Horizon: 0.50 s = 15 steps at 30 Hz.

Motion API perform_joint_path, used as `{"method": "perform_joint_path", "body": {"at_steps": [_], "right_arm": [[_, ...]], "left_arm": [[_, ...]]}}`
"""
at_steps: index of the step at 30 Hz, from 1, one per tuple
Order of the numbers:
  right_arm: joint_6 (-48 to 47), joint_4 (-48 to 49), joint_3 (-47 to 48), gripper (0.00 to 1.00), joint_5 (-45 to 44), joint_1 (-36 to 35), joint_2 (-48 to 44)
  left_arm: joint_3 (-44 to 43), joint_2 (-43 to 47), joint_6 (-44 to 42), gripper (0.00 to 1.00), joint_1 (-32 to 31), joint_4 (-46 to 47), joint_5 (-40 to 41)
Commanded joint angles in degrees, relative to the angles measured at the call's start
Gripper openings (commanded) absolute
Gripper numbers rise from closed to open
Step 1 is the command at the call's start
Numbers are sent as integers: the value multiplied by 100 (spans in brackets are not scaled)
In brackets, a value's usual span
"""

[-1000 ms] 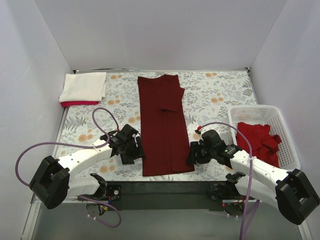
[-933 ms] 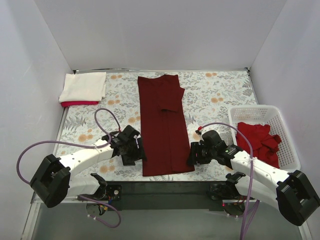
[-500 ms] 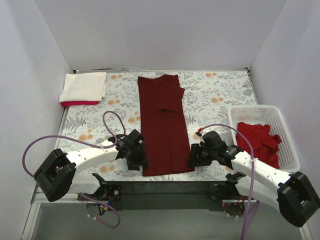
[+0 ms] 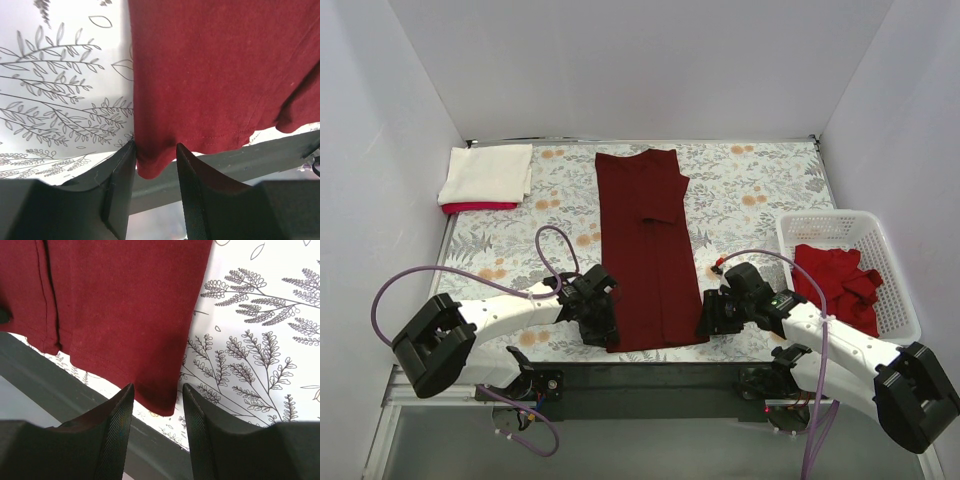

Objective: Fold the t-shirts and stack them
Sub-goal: Fold the tshirt

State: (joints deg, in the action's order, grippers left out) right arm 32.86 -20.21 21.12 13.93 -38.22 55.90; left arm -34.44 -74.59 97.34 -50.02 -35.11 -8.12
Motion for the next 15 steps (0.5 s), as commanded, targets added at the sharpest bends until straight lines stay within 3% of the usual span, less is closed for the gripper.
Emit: {"method": "perform_joint_path", "body": {"at_steps": [1, 7, 8, 11, 13, 15], "right_arm": [[-87, -827, -302, 51, -137, -10, 202], [-78, -669, -399, 45, -58, -19, 351], [-69, -625, -407, 43, -40, -19, 369], [-61, -625, -434, 19, 12, -37, 378], [-34, -642, -486, 2, 100, -63, 247], [27, -773, -513, 1, 285, -150, 45]], "left_arm": [[183, -188, 39, 36, -113, -171, 126], [244, -240, 57, 29, -122, -163, 162], [253, -241, 74, 23, -122, -171, 170], [262, -223, 83, 14, -131, -189, 162], [279, -153, 136, 1, -183, -250, 135], [358, -48, 189, 0, -306, -311, 31]]}}
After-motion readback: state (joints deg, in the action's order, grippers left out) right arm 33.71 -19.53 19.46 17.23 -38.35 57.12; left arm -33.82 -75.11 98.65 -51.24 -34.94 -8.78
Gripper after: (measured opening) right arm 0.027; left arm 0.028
